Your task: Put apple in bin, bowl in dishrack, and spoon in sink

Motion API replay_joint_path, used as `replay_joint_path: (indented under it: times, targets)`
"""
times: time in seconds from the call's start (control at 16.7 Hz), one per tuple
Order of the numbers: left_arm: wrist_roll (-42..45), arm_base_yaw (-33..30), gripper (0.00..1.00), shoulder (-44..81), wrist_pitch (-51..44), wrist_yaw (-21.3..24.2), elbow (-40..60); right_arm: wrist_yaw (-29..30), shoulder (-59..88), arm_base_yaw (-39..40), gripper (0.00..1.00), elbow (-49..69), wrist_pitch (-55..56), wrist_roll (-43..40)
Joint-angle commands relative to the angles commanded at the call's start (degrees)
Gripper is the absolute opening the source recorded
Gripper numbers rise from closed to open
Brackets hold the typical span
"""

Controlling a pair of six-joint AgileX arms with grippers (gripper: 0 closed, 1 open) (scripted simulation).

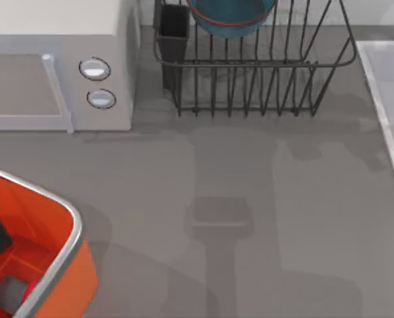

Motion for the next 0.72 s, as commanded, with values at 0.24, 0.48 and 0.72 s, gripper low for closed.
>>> replay_joint_path:
  times: [0.24, 0.48, 0.72]
  targets:
    - [0.0, 0.0, 1.0, 0.0, 0.0, 0.0, 0.0, 0.05, 6.94, -0.24, 0.0, 9.77, -1.95, 1.18]
    - [0.0, 0.0, 1.0, 0.0, 0.0, 0.0, 0.0, 0.06, 7.83, -0.27, 0.0, 11.0, -2.15, 1.4]
    - [0.0, 0.0, 1.0, 0.0, 0.0, 0.0, 0.0, 0.07, 7.43, 0.05, 0.0, 9.96, -1.3, 1.51]
